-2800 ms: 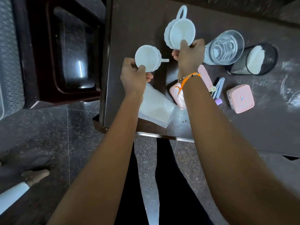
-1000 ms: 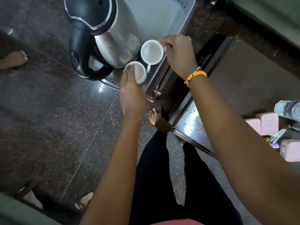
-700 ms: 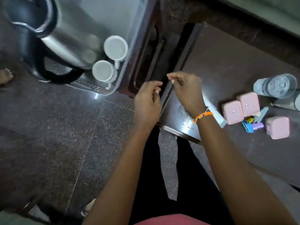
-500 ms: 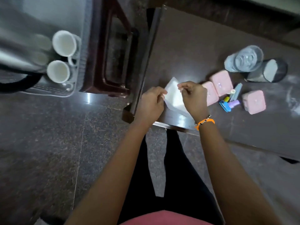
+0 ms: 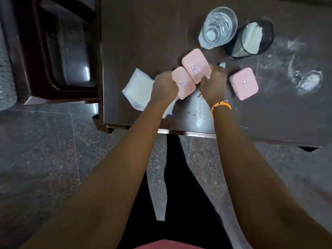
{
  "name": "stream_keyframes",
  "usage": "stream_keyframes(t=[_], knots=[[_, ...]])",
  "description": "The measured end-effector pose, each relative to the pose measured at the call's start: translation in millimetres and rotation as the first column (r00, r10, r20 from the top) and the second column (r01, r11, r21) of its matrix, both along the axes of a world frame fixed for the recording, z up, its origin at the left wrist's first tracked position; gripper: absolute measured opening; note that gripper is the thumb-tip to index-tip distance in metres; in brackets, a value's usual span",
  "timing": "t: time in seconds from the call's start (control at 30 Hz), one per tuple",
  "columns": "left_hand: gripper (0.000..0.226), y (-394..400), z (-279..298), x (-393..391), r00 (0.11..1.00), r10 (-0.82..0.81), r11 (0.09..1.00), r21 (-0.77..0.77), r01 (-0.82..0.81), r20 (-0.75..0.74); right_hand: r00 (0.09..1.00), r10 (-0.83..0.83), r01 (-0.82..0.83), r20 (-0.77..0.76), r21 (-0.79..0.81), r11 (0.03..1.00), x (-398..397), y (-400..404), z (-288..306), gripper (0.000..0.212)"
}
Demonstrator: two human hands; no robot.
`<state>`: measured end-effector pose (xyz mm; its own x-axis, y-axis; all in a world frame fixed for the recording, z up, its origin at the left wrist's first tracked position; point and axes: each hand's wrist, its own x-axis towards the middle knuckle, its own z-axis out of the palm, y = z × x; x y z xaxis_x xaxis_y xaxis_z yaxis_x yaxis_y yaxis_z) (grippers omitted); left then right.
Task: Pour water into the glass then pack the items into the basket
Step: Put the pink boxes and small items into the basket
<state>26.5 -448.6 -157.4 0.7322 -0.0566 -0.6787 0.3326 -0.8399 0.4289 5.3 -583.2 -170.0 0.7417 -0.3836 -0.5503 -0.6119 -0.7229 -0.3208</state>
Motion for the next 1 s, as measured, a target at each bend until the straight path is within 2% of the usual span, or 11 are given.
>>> stream_keyframes(t=[0.07, 0.13, 0.23, 0.33, 0.4, 0.5, 0.7, 0.83, 0.9, 1.0], knots=[[0.037, -12, -7, 10, 1.000, 0.030, 0.997, 0.071, -0.030, -0.001, 0.993, 0.110, -0.111, -0.052, -0.029, 0.993, 7, -7, -6, 0.040], [0.036, -20, -13, 16, 0.999, 0.030, 0.987, 0.159, -0.034, 0.029, 0.989, 0.138, -0.141, -0.061, -0.042, 0.989, 12, -13, -12, 0.040], [0.036, -26, -22, 20, 1.000, -0.019, 0.970, 0.242, 0.017, 0.003, 0.994, 0.099, -0.100, -0.037, -0.031, 0.995, 15, -17, -19, 0.040], [0.036, -25, -28, 22, 0.996, -0.090, 0.956, 0.280, 0.087, -0.004, 1.000, -0.016, 0.016, 0.003, 0.037, 0.999, 17, -19, -21, 0.034], [0.034, -21, -30, 24, 0.998, -0.061, 0.967, 0.245, 0.065, -0.023, 0.996, -0.083, 0.080, 0.043, 0.072, 0.994, 17, -20, -20, 0.030], [0.030, -13, -29, 25, 0.999, 0.007, 0.984, 0.178, 0.000, -0.037, 0.988, -0.098, 0.092, 0.119, 0.059, 0.994, 17, -20, -15, 0.025], [0.023, 23, -16, 18, 0.959, 0.284, 0.958, 0.036, -0.284, -0.006, 0.978, -0.101, 0.099, 0.183, 0.019, 0.995, 18, -8, 7, 0.025], [0.017, 67, -1, 11, 0.876, 0.483, 0.875, -0.058, -0.482, 0.011, 0.971, -0.121, 0.109, 0.206, 0.069, 0.992, 17, 16, 25, 0.028], [0.014, 94, 10, 9, 0.813, 0.582, 0.807, -0.117, -0.579, -0.015, 0.963, -0.190, 0.157, 0.190, 0.176, 0.972, 19, 36, 36, 0.028], [0.021, 140, 34, 11, 0.689, 0.724, 0.670, -0.213, -0.711, -0.019, 0.960, -0.217, 0.153, 0.176, 0.320, 0.935, 26, 71, 52, 0.026]])
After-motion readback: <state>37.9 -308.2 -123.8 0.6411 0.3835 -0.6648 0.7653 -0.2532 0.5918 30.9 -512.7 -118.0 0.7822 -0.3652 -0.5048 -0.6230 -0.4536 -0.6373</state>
